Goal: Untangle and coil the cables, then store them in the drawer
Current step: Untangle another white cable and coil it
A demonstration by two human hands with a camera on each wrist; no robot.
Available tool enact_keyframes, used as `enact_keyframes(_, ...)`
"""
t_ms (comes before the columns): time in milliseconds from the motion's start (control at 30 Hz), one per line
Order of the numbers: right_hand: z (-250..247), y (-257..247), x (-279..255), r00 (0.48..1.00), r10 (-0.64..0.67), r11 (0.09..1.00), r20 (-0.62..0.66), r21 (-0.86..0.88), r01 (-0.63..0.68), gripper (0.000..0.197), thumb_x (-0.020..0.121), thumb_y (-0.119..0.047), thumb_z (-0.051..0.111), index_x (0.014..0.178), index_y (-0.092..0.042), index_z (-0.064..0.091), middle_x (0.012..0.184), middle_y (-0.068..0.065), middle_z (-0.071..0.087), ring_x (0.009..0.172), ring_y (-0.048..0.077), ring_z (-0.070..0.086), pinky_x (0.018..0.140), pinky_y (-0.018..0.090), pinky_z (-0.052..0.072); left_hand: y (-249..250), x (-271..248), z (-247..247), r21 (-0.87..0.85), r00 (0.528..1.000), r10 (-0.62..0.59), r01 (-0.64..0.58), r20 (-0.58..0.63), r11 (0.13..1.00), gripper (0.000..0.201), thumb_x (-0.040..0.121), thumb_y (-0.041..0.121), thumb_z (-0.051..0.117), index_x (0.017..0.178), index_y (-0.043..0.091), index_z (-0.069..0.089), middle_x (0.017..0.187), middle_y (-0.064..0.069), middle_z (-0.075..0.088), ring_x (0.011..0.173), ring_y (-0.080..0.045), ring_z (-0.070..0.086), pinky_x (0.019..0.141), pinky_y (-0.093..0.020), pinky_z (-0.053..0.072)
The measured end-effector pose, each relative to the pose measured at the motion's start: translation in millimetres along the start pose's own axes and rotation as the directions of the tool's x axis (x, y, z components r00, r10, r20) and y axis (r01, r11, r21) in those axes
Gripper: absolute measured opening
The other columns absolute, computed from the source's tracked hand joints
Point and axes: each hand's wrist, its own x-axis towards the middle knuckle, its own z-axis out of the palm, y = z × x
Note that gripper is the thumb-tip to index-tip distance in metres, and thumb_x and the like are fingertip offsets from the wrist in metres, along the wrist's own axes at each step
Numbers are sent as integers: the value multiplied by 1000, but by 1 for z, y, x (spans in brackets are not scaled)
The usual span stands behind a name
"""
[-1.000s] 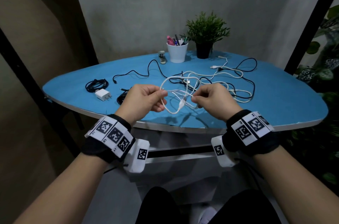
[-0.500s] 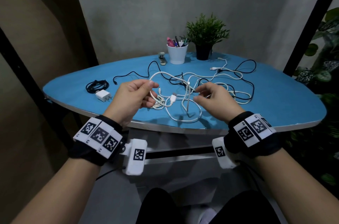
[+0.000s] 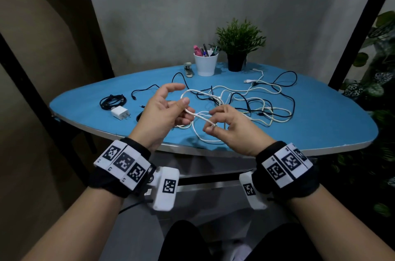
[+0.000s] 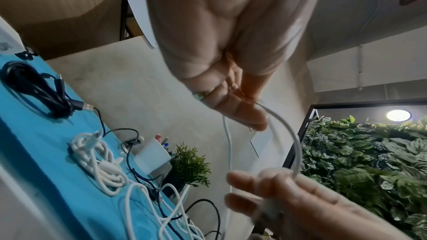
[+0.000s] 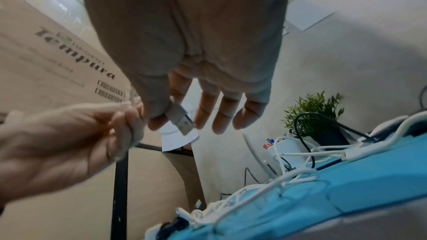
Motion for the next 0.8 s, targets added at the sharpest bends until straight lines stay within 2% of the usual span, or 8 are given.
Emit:
enact_keyframes(100,-10,-5,-3,999,52,972,-5,228,-50,12,90,-15,59,82,-14,68,87,-2,63,81,8,55,79,18,40,-6,2,-1,-12,999,-38,39,36,999,19,97,7,42,97,12,60,80,-9,68,64,-11,65,60,-17,52)
enact_keyframes(267,-29,-21,-6,998,58,760,32,647,-65,18,87,0,46,81,-6,62,53,3,55,52,13,51,58,20,43,-22,12,17,122,987,-78,61,141,991,14,93,4,52,93,13,61,82,-3,68,68,-7,65,61,-15,48)
enact_keyframes(367,-35,-26,-4,999,38,742,6,669,-32,23,90,-23,46,79,-9,62,44,-5,37,44,10,33,52,24,31,-26,22,34,247,979,-86,39,184,968,12,95,11,51,88,14,61,73,-2,63,57,-5,59,53,-15,44)
enact_keyframes(467,-45,-29,-4,994,73,692,-81,722,8,36,102,-22,33,82,-6,58,42,-4,42,43,11,40,55,27,37,-27,31,47,344,980,-93,27,176,939,14,94,15,52,82,15,59,65,-1,57,48,-6,52,47,-17,38)
enact_keyframes(567,-55,-29,-3,984,105,527,-142,848,67,33,101,-16,30,82,-5,56,70,5,68,67,18,65,67,29,52,-32,39,60,457,978,-113,21,176,889,20,94,16,52,75,20,57,64,0,53,47,-8,49,46,-18,37)
enact_keyframes(667,-62,-25,1,959,112,420,-259,887,190,33,100,-12,33,82,-6,59,107,13,68,105,26,65,88,35,53,-39,45,75,556,965,-181,46,190,830,18,92,19,56,75,21,58,70,-4,54,52,-12,48,54,-23,42)
enact_keyframes(733,-69,-21,6,922,129,483,-364,835,263,33,100,-11,37,79,-9,62,119,11,63,119,23,57,99,37,46,-42,46,86,614,952,-226,54,206,787,13,92,19,56,79,18,59,72,-2,54,57,-13,46,57,-24,41)
enact_keyframes(800,-79,-14,10,863,119,647,-492,697,309,31,97,-14,44,77,-18,67,123,9,59,125,14,51,102,33,41,-42,45,93,692,947,-229,9,226,722,10,93,20,56,87,14,62,74,1,53,64,-14,48,59,-23,39)
